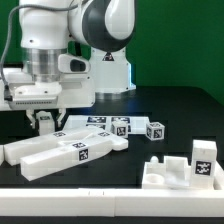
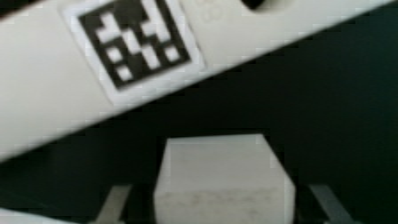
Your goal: Assemble chair
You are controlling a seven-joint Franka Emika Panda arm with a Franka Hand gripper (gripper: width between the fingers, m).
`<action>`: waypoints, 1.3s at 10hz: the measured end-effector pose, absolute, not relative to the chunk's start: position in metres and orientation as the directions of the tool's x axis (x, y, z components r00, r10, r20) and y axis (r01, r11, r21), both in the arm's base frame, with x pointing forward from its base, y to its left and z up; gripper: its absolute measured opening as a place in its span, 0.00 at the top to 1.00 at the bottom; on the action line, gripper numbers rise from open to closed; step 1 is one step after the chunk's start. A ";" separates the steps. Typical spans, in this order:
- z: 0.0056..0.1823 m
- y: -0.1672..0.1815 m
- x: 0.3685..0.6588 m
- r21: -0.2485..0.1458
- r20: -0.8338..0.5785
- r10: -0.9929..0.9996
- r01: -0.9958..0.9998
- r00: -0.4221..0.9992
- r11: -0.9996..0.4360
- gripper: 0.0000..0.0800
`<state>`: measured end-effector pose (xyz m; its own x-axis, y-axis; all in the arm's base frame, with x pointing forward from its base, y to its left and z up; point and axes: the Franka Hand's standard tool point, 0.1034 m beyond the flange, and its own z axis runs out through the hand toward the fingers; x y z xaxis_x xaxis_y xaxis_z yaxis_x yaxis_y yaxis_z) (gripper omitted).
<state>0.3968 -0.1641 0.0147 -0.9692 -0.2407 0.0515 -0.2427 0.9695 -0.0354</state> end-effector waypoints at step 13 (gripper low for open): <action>0.047 -0.194 0.408 -0.063 0.022 -0.475 -0.475 -0.880 0.878 0.19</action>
Offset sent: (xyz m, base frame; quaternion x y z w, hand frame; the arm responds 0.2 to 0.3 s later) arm -0.0149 -0.0338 -0.0122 0.0205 0.0127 -0.0121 0.9996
